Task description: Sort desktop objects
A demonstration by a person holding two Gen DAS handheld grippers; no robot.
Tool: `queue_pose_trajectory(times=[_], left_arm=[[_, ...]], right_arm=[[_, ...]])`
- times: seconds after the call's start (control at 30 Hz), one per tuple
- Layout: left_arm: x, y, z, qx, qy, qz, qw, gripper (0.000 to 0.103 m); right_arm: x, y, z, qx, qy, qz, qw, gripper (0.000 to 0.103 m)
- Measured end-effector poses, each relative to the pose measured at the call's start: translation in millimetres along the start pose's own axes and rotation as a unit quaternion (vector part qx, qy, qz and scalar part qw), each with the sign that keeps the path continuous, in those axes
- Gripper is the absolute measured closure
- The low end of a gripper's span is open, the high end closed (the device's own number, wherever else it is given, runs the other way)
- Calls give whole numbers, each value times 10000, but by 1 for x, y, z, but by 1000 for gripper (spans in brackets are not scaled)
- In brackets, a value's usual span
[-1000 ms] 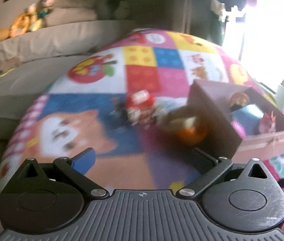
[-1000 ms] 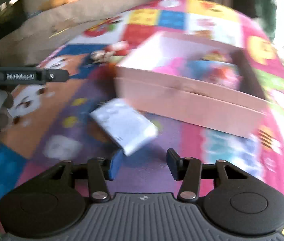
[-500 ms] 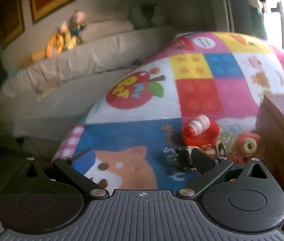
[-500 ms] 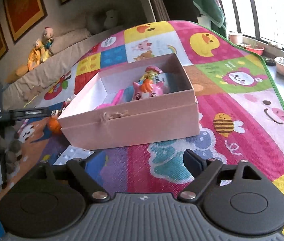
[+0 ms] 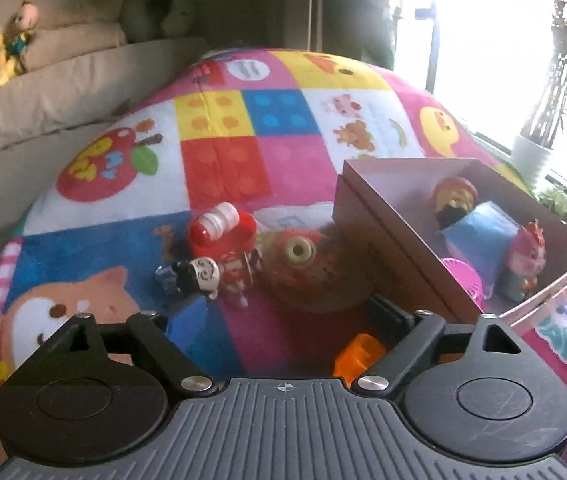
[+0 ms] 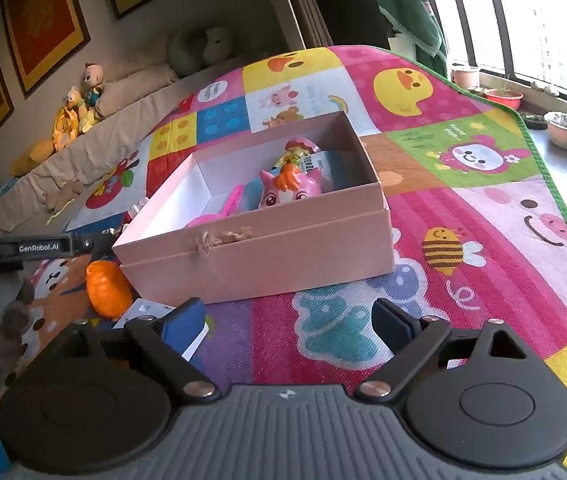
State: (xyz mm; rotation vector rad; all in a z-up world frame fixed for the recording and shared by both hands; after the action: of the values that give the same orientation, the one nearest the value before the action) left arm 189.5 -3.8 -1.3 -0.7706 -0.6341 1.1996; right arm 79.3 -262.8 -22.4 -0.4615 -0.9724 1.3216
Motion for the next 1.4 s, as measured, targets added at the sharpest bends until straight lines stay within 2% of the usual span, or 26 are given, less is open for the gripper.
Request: queue_pose_trajectory(times=[0.03, 0.1, 0.27, 0.37, 0.47, 0.6, 0.73, 0.8, 0.9, 1.03, 1.13, 1.27, 1.4], left_arm=[[-2, -3, -1, -35, -58, -128, 9999, 14], [-8, -9, -7, -101, -102, -401, 9991, 26], [-14, -19, -37, -34, 90, -636, 9979, 25], [-10, -22, -56, 81, 122, -535, 9985, 24], [-9, -26, -66, 8, 146, -563, 9983, 24], [-8, -26, -78, 173, 370, -497, 9979, 32], [-10, -22, -77, 198, 322, -682, 9970, 39], [-9, -21, -65, 151, 351, -595, 9975, 42], [-7, -22, -30, -52, 175, -592, 9981, 42], [-11, -31, 44, -481, 101, -714, 9962, 42], [-15, -31, 96, -637, 125, -733, 9952, 42], [-24, -7, 136, -197, 418, -707, 9964, 42], [-31, 28, 140, 436, 780, -500, 9947, 42]], right_arm=[[0, 0, 0, 3, 13, 11, 10000, 12], [1, 0, 0, -11, 18, 22, 10000, 12], [0, -1, 0, -29, 58, 1, 10000, 12], [1, -1, 0, -24, 57, 7, 10000, 12], [1, -1, -1, -12, 49, -11, 10000, 11], [0, 0, -2, 7, 48, -48, 10000, 10], [-1, 0, -2, 2, 58, -69, 10000, 10], [-2, 0, -2, -3, 66, -85, 9999, 10], [-2, 0, -2, -5, 72, -97, 9999, 10], [-2, -1, -2, -14, 84, -114, 9999, 9], [-2, -1, -2, -22, 83, -113, 9999, 7], [-1, -1, -1, -42, 76, -79, 9999, 6], [2, 0, -1, -72, 109, 13, 9999, 6]])
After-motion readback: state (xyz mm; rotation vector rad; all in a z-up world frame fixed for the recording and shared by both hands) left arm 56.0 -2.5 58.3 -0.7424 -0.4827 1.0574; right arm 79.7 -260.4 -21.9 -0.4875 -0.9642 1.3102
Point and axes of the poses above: each gripper's, at about its wrist camera, not at the fingertips, and z roughly against the way its jaws point, x to its left, y to its underside, the point moved 5 cm from there along -z, roughly the way its jaws point, and after that the axes turned 2 degrees about -z, right-handed, at the moved point
